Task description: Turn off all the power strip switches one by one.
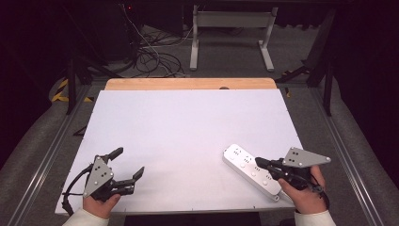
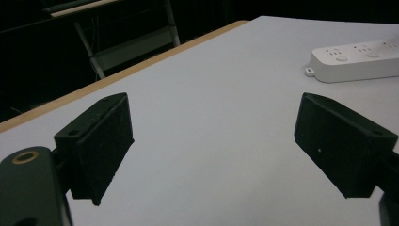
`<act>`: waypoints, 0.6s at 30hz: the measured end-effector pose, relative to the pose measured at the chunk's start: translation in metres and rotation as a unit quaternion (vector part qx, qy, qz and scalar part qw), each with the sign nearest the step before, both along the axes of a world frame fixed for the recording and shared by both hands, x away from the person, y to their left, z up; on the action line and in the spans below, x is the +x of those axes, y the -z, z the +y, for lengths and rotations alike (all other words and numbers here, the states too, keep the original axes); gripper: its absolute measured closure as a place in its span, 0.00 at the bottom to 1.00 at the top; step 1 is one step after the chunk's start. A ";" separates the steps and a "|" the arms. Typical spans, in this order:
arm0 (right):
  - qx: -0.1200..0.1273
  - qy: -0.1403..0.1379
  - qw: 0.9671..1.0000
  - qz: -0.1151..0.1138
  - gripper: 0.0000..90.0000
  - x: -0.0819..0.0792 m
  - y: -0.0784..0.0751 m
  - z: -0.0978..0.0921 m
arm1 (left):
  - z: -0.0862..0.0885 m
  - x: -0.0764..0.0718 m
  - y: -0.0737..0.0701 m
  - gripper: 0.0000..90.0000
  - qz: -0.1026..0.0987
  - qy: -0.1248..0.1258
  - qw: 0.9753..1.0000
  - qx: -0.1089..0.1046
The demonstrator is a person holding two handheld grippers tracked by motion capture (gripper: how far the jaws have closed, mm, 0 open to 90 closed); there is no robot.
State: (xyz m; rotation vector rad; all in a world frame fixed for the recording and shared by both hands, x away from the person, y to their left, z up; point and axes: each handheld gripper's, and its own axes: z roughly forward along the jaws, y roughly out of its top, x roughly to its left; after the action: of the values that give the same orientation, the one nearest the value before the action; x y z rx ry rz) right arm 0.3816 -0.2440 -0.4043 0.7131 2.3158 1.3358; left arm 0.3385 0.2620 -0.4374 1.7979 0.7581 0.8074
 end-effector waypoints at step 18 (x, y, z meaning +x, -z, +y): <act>-0.121 0.032 0.988 0.095 1.00 0.006 0.013 0.012 | 0.000 0.001 0.000 0.14 0.005 0.002 1.000 0.002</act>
State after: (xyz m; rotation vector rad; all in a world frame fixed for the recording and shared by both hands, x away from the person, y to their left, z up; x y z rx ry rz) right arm 0.3875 -0.2325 -0.4169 0.8574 2.5235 0.9736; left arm 0.3392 0.2618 -0.4379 1.8065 0.7599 0.7989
